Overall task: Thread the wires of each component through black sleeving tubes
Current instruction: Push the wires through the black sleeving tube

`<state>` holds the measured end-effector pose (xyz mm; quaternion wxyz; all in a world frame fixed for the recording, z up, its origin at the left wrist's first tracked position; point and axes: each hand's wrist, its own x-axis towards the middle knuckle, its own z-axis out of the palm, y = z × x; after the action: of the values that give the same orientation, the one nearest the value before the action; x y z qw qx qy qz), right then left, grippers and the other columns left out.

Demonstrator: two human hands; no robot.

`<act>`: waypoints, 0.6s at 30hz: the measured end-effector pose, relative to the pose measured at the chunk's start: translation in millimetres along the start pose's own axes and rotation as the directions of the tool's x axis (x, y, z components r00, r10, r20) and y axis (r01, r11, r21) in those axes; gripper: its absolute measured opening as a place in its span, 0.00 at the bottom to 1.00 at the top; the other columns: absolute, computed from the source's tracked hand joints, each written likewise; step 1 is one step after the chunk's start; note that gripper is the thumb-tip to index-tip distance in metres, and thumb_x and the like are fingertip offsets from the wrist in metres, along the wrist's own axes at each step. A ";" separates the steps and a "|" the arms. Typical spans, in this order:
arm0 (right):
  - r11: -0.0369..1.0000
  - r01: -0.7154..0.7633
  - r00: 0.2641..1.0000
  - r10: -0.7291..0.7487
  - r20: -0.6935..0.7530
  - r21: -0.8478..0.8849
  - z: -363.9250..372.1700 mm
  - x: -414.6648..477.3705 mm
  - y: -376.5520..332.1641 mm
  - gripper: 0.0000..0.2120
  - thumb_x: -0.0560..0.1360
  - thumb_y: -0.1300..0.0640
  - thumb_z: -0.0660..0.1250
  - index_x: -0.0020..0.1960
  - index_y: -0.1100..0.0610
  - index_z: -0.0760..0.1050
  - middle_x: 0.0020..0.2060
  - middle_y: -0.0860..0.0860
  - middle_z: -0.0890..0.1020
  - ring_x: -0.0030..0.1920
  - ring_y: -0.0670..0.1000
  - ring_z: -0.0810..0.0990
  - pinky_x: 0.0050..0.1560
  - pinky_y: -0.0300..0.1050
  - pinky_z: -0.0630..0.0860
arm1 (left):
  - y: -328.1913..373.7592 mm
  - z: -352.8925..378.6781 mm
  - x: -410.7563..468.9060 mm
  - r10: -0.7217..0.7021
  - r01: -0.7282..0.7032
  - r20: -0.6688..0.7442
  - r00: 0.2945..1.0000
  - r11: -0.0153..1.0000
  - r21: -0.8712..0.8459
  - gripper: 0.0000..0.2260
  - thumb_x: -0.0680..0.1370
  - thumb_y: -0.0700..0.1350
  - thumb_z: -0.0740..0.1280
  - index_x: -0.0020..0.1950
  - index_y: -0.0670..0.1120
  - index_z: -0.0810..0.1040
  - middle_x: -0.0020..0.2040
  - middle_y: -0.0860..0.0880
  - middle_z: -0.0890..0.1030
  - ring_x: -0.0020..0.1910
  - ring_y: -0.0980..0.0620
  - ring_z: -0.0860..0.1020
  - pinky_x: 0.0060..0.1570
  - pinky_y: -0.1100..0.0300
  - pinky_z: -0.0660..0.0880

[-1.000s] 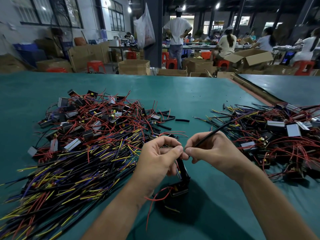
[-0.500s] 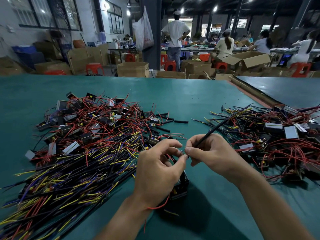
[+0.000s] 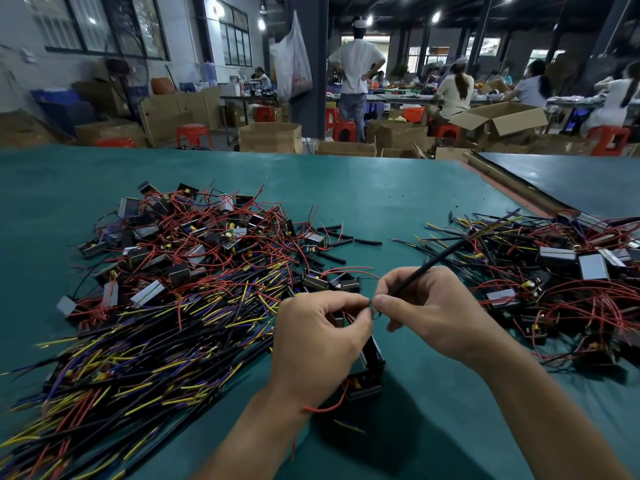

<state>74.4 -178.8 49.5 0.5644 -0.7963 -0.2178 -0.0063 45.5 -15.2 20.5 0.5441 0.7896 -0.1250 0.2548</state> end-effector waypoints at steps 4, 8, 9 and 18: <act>1.000 0.014 1.000 -0.014 0.021 -0.016 -0.5 -1.4 0.0 0.09 0.75 0.65 0.69 0.38 0.56 0.79 0.30 0.48 0.80 0.30 0.45 0.79 0.34 0.38 0.77 | -2.3 0.1 1.4 -0.028 0.028 0.015 1.000 1.000 0.009 0.05 0.69 0.47 0.72 0.43 0.54 0.86 0.36 0.60 0.83 0.34 0.58 0.81 0.33 0.62 0.76; 0.999 0.042 0.998 -0.041 0.038 -0.016 -3.0 -2.2 -2.2 0.09 0.75 0.67 0.69 0.38 0.57 0.78 0.30 0.47 0.80 0.31 0.44 0.79 0.34 0.35 0.75 | -1.7 -1.0 3.1 -0.062 0.064 0.090 0.994 0.998 -0.021 0.04 0.72 0.42 0.72 0.40 0.50 0.85 0.32 0.56 0.82 0.28 0.58 0.76 0.29 0.61 0.72; 0.999 0.049 0.998 -0.048 0.043 -0.014 -3.8 -2.6 -2.5 0.09 0.75 0.68 0.69 0.38 0.58 0.78 0.30 0.47 0.80 0.31 0.44 0.79 0.34 0.34 0.75 | -1.0 -1.3 4.4 -0.097 0.103 0.122 0.988 0.994 -0.044 0.05 0.73 0.41 0.72 0.38 0.49 0.85 0.28 0.56 0.80 0.26 0.60 0.73 0.27 0.63 0.69; 0.991 0.027 0.995 -0.039 0.087 0.134 -7.8 -3.8 -2.9 0.11 0.74 0.70 0.68 0.39 0.57 0.81 0.38 0.62 0.82 0.33 0.49 0.79 0.37 0.40 0.78 | 5.1 -11.2 11.4 -0.394 0.556 0.455 0.799 0.774 -0.305 0.08 0.77 0.38 0.68 0.38 0.44 0.80 0.23 0.51 0.69 0.21 0.57 0.68 0.23 0.66 0.65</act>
<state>71.7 -186.3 54.0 0.6057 -0.7526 -0.2558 0.0346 49.7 -6.0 33.8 0.7158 0.6905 -0.0687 -0.0786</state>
